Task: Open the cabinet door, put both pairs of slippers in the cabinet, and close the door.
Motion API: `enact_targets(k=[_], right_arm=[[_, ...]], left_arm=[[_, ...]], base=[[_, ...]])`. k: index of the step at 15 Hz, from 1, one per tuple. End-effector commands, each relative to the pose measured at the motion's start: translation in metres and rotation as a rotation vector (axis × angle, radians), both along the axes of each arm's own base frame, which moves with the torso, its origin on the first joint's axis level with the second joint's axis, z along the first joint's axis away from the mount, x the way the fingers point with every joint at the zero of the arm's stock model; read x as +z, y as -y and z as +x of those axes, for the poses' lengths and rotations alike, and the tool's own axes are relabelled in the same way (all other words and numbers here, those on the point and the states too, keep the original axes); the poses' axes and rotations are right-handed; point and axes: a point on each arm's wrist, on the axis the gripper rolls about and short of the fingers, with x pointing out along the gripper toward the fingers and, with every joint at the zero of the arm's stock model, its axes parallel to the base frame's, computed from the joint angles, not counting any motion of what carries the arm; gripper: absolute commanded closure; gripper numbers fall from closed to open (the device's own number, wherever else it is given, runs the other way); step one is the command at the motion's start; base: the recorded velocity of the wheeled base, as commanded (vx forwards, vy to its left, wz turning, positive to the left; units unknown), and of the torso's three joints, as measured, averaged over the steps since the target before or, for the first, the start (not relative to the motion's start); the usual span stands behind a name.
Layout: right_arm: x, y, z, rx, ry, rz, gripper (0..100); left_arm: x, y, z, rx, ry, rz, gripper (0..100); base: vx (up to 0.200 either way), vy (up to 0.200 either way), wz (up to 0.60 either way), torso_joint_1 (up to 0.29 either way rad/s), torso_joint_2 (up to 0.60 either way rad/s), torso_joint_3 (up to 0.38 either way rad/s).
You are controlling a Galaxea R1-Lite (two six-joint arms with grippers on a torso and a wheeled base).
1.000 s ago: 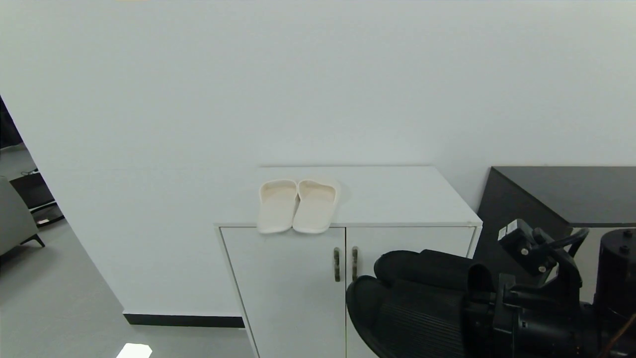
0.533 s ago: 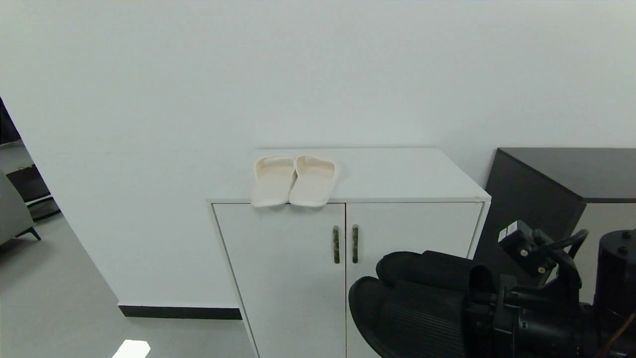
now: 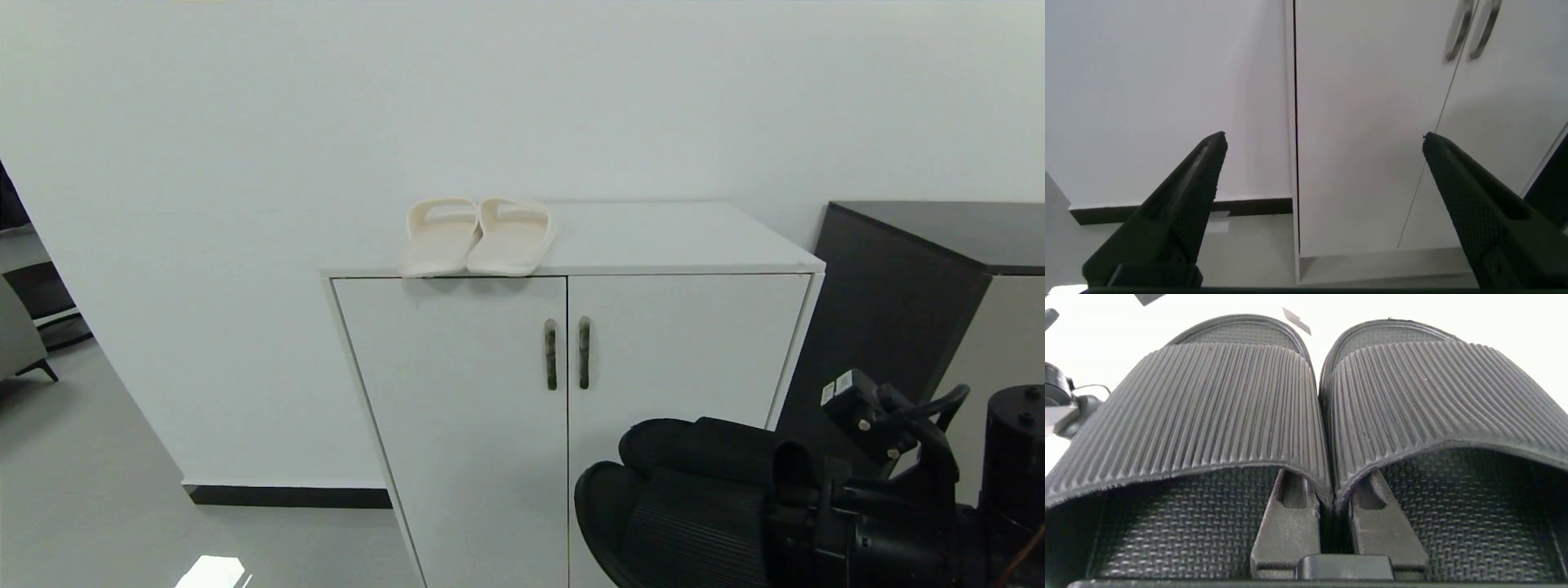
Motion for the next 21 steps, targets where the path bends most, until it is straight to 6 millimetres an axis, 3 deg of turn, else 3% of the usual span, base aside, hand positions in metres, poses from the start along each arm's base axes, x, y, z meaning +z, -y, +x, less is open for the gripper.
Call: enact_targets(k=[1,9,11,12,13,14,15,16,18,21], right_arm=[[-0.001,0.000,0.000,0.005,0.008,-0.009,100],[-0.002,0.000,0.000,0.003,0.015,-0.007,100],[-0.003,0.000,0.001,0.000,0.012,-0.010,100],[-0.004,0.002,0.001,-0.005,0.007,-0.014,100],[-0.005,0.002,0.001,-0.008,0.004,-0.016,100],[-0.005,0.002,0.001,-0.008,0.005,-0.015,100],[-0.005,0.002,0.002,-0.007,0.004,-0.017,100],[-0.005,0.002,0.002,-0.007,0.006,-0.016,100],[-0.005,0.003,0.001,-0.004,0.020,-0.013,100],[-0.005,0.004,0.000,-0.004,0.035,0.000,100]], left_arm=[[0.000,0.000,0.000,-0.001,-0.001,0.001,0],[0.002,0.000,0.004,-0.027,-0.051,0.035,0],[0.004,0.000,0.014,-0.098,-0.165,0.043,0],[0.021,0.000,0.014,-0.103,-0.100,0.039,0],[0.052,0.000,0.016,-0.105,-0.036,-0.021,0],[0.056,0.000,0.016,-0.105,-0.031,-0.032,0],[0.085,0.002,0.026,-0.161,-0.045,-0.074,0],[0.090,0.004,0.032,-0.200,-0.067,-0.078,0],[0.100,0.010,0.054,-0.438,-0.150,-0.090,0],[0.122,0.020,0.098,-0.680,-0.183,-0.106,0]], base=[[0.000,0.000,0.00,-0.178,0.47,0.290],[0.000,0.000,0.00,-0.157,0.46,0.303],[0.000,0.000,0.00,-0.093,0.37,0.271],[0.000,0.000,0.00,-0.036,0.17,0.105],[0.000,0.000,0.00,-0.027,0.11,0.041],[0.000,0.000,0.00,-0.012,0.06,0.041],[0.000,0.000,0.00,0.000,0.00,0.000],[0.000,0.000,0.00,0.000,0.00,0.000],[0.000,0.000,0.00,0.000,0.00,0.000],[0.000,0.000,0.00,0.000,0.00,0.000]])
